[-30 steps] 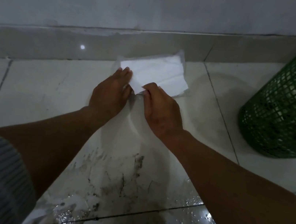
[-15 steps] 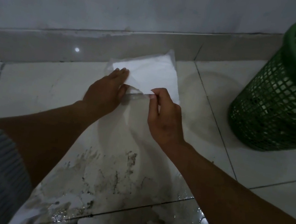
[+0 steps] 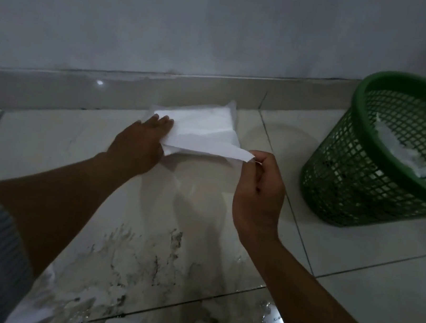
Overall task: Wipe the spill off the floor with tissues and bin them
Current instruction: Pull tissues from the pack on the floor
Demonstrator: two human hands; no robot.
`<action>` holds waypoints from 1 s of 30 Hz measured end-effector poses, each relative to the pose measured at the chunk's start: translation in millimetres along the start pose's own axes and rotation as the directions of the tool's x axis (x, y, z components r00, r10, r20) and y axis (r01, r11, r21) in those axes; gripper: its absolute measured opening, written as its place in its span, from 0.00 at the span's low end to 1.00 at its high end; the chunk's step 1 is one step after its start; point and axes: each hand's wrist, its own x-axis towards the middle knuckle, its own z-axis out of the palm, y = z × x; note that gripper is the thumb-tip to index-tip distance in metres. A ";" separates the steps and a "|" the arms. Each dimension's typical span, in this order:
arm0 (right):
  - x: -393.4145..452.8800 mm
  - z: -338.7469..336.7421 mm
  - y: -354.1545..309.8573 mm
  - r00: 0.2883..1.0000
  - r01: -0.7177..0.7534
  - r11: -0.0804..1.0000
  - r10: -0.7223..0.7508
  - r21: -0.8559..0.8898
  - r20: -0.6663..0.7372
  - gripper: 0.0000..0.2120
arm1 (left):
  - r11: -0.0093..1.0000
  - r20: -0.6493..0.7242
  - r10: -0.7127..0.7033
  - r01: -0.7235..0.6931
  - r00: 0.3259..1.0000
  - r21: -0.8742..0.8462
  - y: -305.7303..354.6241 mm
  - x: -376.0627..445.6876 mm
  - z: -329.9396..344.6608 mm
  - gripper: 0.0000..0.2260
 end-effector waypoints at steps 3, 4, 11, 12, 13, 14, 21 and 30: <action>8.9 5.2 -24.1 0.999 0.033 0.999 -0.033 -0.017 0.031 0.07 | 1.000 -0.017 0.003 -0.004 1.000 -0.024 -1.1 -7.4 -16.9 0.29; 11.6 7.4 -30.8 0.998 0.037 0.999 -0.036 -0.029 0.046 0.07 | 0.999 0.002 0.023 -0.023 1.000 -0.036 -0.4 -9.2 -21.2 0.30; 23.3 14.3 -41.0 0.990 0.026 0.997 -0.015 -0.074 0.140 0.08 | 0.994 0.268 -0.062 0.084 0.961 -0.070 8.0 -7.1 -14.9 0.41; 24.0 13.8 -39.4 0.990 0.025 0.997 -0.014 -0.077 0.141 0.08 | 0.993 0.228 -0.064 0.086 0.971 -0.084 7.9 -5.3 -9.6 0.38; 23.9 12.9 -36.5 0.990 0.023 0.997 -0.012 -0.080 0.138 0.09 | 0.990 0.156 -0.070 0.087 0.985 -0.108 9.3 -4.9 -3.0 0.34; 23.4 12.6 -34.5 0.992 0.022 0.997 -0.012 -0.077 0.129 0.09 | 0.988 0.063 -0.074 0.082 0.995 -0.128 10.0 -4.9 2.0 0.29; 19.1 -1.3 -32.9 0.999 -0.030 0.999 0.032 0.029 -0.039 0.08 | 0.997 -0.142 -0.062 0.056 0.988 -0.049 24.9 -4.2 7.9 0.16; 26.8 -19.4 -58.3 0.993 0.095 0.995 -0.093 -0.030 0.067 0.09 | 0.994 0.013 -0.080 0.081 0.997 -0.076 24.4 -11.2 -14.1 0.26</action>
